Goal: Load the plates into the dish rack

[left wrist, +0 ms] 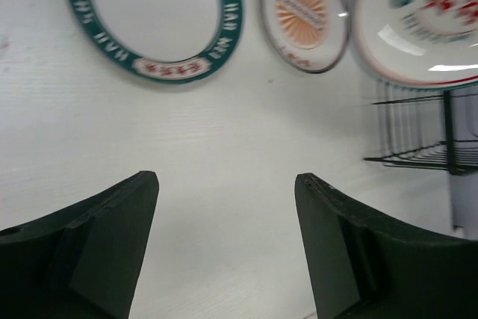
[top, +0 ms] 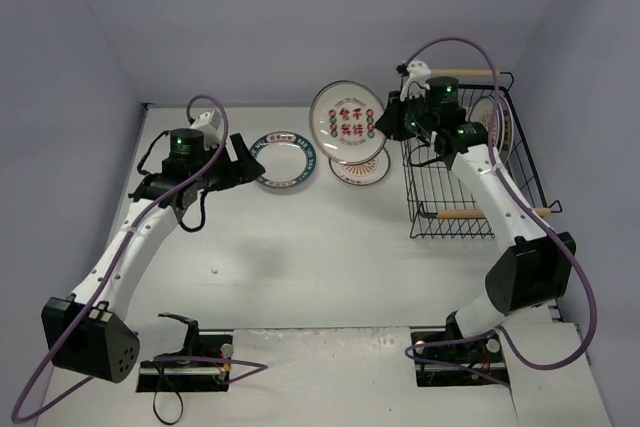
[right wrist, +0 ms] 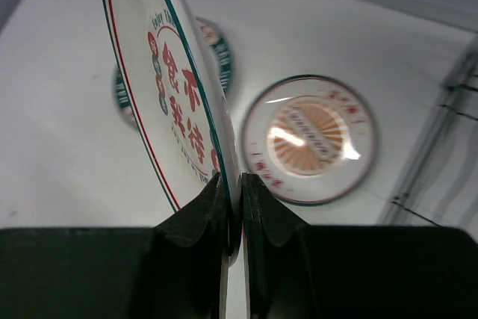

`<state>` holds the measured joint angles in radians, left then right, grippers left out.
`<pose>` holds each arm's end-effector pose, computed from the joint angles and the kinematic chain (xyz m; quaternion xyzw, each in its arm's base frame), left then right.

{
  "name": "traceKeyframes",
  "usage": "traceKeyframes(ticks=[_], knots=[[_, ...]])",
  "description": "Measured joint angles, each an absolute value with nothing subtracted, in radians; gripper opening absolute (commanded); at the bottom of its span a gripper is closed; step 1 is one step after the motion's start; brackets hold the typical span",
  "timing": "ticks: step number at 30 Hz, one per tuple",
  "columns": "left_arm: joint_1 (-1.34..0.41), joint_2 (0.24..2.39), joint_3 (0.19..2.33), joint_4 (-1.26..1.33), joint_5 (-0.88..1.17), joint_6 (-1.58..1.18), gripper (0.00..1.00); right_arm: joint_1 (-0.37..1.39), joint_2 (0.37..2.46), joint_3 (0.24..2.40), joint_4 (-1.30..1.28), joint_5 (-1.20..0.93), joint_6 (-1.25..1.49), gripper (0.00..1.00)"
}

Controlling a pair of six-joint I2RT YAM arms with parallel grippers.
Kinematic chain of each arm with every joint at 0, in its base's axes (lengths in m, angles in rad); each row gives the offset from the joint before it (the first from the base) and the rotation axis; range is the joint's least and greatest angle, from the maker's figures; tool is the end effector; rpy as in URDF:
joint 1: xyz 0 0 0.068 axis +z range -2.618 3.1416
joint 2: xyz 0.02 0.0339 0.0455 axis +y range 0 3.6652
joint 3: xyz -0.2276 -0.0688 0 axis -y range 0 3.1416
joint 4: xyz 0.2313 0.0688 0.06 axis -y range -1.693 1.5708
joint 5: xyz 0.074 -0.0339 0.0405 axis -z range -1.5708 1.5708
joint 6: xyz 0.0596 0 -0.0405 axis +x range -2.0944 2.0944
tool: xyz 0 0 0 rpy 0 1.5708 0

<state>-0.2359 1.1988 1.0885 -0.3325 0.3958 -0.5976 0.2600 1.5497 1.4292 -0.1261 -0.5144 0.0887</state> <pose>0.2769 -0.0902 0.3044 -0.0457 0.8340 -0.3641 0.4120 0.3540 0.1245 0.3421 -0.2211 0.7466 0.3007 0.5507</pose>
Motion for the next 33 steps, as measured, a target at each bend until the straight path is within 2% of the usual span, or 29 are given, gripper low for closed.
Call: traceKeyframes(ticks=[8, 16, 21, 33], knots=[[-0.236, 1.277, 1.121, -0.597, 0.114, -0.503, 0.74, 0.170, 1.536, 1.511, -0.187, 0.103, -0.079, 0.00], [-0.236, 1.321, 1.121, -0.659, 0.040, -0.477, 0.74, 0.061, 1.599, 1.513, -0.141, 0.457, -0.236, 0.00], [-0.236, 1.353, 1.122, -0.663, 0.032, -0.472, 0.74, 0.030, 1.708, 1.513, -0.098, 0.526, -0.296, 0.00], [-0.236, 1.358, 1.122, -0.663, 0.029, -0.471, 0.74, 0.007, 1.855, 1.513, -0.026, 0.525, -0.346, 0.00]])
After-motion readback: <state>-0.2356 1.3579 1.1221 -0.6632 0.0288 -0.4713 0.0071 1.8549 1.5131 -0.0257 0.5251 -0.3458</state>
